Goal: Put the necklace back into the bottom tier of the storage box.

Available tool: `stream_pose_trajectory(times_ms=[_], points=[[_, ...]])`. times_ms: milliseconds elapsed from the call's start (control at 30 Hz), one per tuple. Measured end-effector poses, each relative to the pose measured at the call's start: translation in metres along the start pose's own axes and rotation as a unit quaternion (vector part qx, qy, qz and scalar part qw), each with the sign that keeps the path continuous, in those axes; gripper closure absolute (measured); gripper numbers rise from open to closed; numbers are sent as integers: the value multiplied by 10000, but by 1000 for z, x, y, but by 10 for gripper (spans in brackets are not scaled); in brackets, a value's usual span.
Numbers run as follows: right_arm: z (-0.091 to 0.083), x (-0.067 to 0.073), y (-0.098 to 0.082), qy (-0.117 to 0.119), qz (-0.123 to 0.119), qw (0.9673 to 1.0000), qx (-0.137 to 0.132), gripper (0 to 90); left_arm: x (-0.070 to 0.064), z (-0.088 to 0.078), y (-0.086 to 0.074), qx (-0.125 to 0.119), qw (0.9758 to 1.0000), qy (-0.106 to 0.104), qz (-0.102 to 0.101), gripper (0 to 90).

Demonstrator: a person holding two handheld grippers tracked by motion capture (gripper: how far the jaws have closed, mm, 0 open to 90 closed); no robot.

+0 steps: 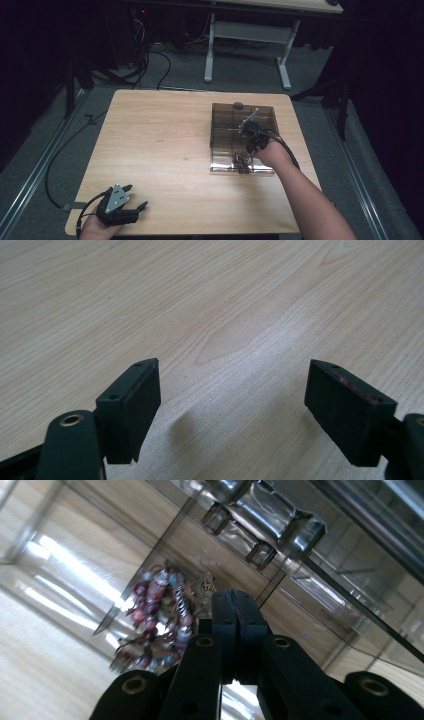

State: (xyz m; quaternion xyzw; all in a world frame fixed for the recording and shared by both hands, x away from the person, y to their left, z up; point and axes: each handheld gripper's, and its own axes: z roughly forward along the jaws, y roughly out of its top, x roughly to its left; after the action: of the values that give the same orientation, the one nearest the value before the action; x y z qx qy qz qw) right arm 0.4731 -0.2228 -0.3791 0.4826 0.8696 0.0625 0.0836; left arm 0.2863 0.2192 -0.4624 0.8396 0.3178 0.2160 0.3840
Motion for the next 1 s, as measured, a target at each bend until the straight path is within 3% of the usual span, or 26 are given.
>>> stream_pose_trajectory(times_ms=[167,300,500,567,667,700,767,833,900,1000], points=[[19,6,1,-6,-58,9996,284,900,0,0,0,5,10000,-18,-19,226],[19,9,-1,77,-200,9994,257,900,0,0,0,27,10000,-28,-4,228],[31,14,-10,89,-349,9984,441,900,0,0,0,24,10000,-9,1,229],[30,15,-10,87,-218,9988,433,896,0,0,0,32,10000,0,14,230],[22,13,-10,98,-250,9993,266,885,0,0,0,29,10000,4,15,230],[15,14,-11,118,-87,9996,224,881,0,0,0,31,10000,4,13,230],[8,11,-12,254,-141,9995,108,881,0,0,0,22,10000,5,9,229],[2,14,-17,339,-118,9993,143,882,0,0,0,12,10000,8,5,229],[0,15,-22,369,-248,9989,176,882,0,0,0,7,10000,14,5,229],[-3,18,-32,484,-190,9986,138,881,0,0,0,-3,10000,16,2,228]])
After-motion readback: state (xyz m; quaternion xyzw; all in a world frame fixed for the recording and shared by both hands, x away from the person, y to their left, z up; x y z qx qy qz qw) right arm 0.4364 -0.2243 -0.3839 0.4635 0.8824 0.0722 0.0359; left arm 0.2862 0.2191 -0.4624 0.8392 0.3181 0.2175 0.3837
